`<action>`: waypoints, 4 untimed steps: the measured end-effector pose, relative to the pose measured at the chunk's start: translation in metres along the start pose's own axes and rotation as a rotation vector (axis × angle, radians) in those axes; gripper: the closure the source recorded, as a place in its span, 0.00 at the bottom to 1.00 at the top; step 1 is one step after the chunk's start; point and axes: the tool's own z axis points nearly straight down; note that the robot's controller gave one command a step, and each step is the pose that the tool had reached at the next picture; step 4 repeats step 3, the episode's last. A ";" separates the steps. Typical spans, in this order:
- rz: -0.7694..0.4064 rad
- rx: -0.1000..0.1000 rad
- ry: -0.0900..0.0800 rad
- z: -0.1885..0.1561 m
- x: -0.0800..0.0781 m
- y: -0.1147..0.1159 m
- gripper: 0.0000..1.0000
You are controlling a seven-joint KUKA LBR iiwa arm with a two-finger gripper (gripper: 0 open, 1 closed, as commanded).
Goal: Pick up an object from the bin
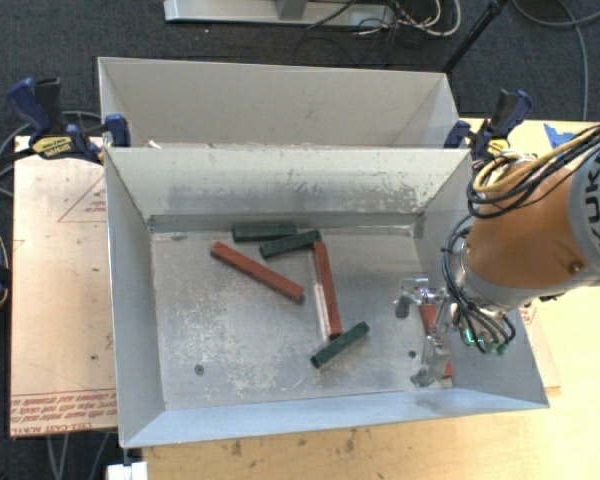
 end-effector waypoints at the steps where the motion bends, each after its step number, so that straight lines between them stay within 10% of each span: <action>1: 0.041 -0.004 -0.004 0.074 -0.032 0.084 0.00; 2: 0.048 0.000 -0.010 0.069 -0.033 0.078 1.00; 3: 0.127 0.001 -0.021 -0.073 -0.073 0.043 1.00; 4: 0.127 0.001 -0.021 -0.073 -0.073 0.043 1.00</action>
Offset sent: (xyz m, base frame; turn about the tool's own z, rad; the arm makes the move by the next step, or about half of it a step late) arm 0.0320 0.0768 -0.0700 0.0500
